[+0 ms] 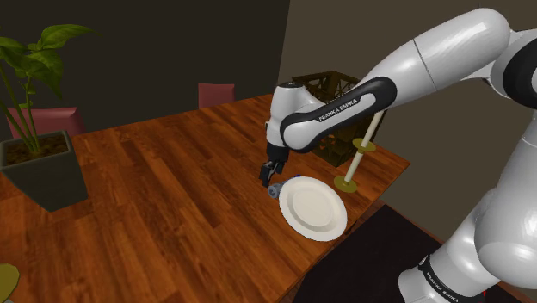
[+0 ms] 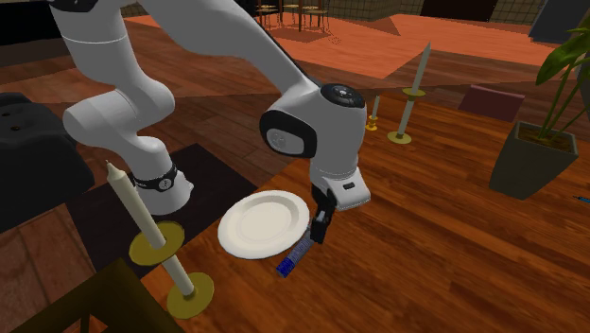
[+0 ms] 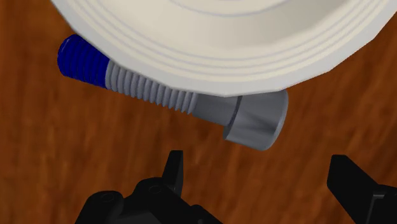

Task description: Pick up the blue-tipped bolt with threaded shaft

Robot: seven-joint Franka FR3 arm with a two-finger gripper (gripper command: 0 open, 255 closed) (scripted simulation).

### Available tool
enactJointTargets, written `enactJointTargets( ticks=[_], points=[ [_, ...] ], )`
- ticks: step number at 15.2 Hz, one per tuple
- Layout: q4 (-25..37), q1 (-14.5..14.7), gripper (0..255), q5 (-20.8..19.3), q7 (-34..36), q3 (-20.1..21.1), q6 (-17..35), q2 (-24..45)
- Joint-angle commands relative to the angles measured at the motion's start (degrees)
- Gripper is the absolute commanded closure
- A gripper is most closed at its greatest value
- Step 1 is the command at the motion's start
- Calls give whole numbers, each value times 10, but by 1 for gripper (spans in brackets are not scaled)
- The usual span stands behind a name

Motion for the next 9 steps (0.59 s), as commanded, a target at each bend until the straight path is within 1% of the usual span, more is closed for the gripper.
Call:
enactJointTargets(
  ticks=[1, 4, 7, 8, 9],
  points=[
    [-2, 1, 0, -3, 2, 0, 13, 10],
    [-6, 3, 0, -8, 5, -2, 34, 28],
    [-7, 3, 0, -9, 6, -3, 37, 31],
    [-6, 3, 255, -9, 5, -3, 37, 31],
    [-6, 3, 255, -8, 5, -3, 37, 31]
  ],
)
